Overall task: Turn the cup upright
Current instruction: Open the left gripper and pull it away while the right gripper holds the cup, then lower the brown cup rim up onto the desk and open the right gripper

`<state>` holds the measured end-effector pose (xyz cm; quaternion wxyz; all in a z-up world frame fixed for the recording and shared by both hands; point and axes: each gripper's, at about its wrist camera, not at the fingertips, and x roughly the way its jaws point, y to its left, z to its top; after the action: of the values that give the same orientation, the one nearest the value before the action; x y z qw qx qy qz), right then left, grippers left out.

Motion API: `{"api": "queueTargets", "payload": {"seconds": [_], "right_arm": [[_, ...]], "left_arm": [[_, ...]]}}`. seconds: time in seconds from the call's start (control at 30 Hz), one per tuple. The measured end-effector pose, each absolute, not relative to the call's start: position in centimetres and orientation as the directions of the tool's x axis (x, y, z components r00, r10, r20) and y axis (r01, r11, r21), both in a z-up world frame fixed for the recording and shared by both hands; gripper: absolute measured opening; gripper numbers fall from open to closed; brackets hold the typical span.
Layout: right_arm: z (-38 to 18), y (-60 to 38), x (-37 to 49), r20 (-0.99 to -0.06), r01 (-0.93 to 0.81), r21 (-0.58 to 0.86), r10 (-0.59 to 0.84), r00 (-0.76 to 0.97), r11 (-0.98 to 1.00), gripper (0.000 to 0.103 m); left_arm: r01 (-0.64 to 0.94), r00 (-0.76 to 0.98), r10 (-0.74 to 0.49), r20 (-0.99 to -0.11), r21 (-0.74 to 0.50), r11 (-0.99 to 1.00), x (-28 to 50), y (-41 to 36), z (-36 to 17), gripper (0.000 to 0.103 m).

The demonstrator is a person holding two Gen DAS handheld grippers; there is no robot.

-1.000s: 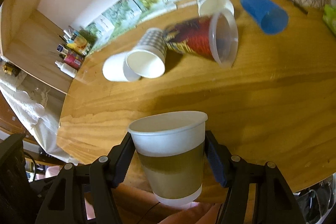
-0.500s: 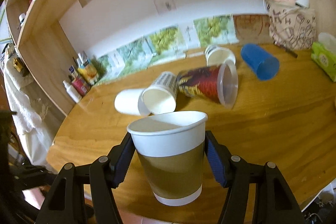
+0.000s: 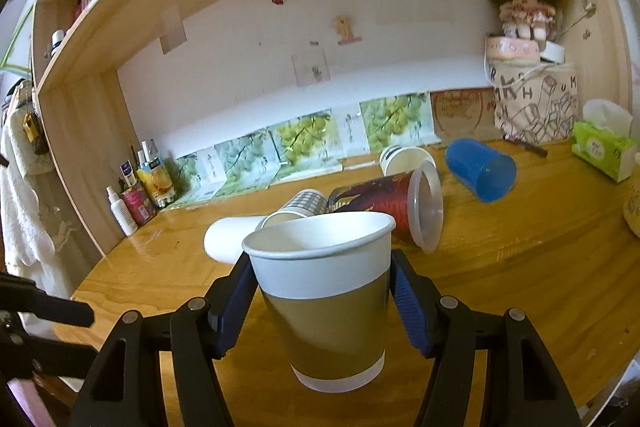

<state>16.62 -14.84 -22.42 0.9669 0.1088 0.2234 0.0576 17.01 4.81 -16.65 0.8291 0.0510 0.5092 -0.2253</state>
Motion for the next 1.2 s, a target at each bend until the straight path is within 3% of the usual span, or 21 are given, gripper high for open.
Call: {"api": "queueTargets", "payload": {"seconds": [0.53, 0.93, 1.2], "right_arm": [[-25.5, -12.7, 16.4, -0.381, -0.043, 0.154, 0.1, 0.919, 0.987, 0.067], [-26.1, -11.4, 15.4, -0.401, -0.057, 0.09, 0.088, 0.912, 0.994, 0.068], [-26.6, -11.7, 14.4, -0.466, -0.084, 0.093, 0.118, 0.877, 0.992, 0.068]], "left_arm": [[0.426, 0.37, -0.3, -0.879, -0.125, 0.896, 16.7, 5.1, -17.1, 0.072], [0.437, 0.39, -0.342, -0.855, -0.156, 0.886, 15.4, 4.4, -16.1, 0.072], [0.406, 0.401, -0.355, -0.845, -0.184, 0.895, 13.7, 4.4, -15.9, 0.072]]}}
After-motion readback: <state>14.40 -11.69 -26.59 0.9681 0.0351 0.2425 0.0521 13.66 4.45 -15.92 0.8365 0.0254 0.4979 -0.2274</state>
